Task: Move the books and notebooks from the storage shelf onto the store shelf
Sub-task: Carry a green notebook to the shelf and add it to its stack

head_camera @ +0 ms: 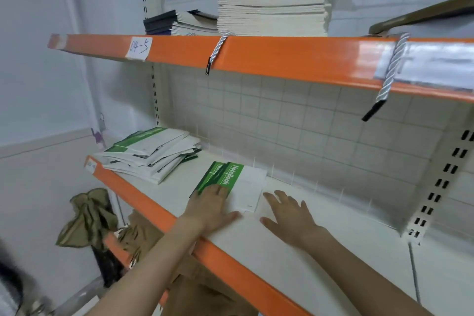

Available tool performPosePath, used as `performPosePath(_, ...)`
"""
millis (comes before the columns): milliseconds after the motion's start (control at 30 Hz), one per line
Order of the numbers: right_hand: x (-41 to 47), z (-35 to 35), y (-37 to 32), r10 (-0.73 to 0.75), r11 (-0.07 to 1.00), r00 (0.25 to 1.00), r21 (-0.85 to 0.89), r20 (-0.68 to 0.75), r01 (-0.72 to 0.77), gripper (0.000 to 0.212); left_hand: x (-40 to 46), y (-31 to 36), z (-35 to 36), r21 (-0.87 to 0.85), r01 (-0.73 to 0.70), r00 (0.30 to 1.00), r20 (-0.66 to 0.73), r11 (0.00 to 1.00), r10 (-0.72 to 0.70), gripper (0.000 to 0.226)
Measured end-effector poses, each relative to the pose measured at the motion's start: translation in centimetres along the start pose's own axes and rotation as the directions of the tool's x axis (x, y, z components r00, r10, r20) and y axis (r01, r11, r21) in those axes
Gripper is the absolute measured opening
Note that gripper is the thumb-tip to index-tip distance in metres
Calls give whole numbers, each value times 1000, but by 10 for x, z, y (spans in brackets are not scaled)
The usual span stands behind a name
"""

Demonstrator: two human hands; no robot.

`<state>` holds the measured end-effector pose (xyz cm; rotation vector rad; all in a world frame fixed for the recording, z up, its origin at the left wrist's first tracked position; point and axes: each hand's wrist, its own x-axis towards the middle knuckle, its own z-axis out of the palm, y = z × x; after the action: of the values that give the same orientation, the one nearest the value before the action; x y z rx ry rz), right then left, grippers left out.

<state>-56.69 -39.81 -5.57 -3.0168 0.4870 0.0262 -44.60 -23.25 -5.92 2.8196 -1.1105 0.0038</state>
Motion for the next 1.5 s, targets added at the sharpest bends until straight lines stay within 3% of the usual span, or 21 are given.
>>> performPosePath(333, 50, 3, -33, 238, 970, 971, 43, 8, -238, 64, 76, -47, -9, 59, -160, 983, 102, 985, 154, 78)
performPosePath(600, 83, 14, -62, 413, 909, 911, 59, 10, -413, 61, 112, -64, 9, -12, -105, 980, 171, 994, 105, 111)
performPosePath(800, 98, 22, -75, 511, 856, 860, 93, -13, -508, 55, 124, -68, 14, -144, -91, 985, 132, 985, 111, 78)
performPosePath(1033, 106, 38, -84, 551, 832, 822, 165, -142, -530, 46, 124, -67, 19, -303, -2, 994, 104, 953, 35, 62)
performPosePath(1133, 106, 44, -84, 556, 827, 811, 218, -184, -517, 47, 128, -71, 24, -376, 11, 999, 45, 927, 6, 69)
performPosePath(1233, 105, 46, -77, 573, 800, 789, 360, -222, -480, 50, 127, -75, 36, -540, -68, 995, -96, 839, 20, 56)
performPosePath(1367, 99, 48, -65, 616, 705, 747, 600, -252, -378, 47, 124, -78, 38, -811, -176, 976, -217, 558, -7, 24)
performPosePath(1500, 96, 49, -58, 645, 637, 675, 739, -357, -219, 33, 122, -78, 31, -934, -197, 979, -203, 299, 11, 21)
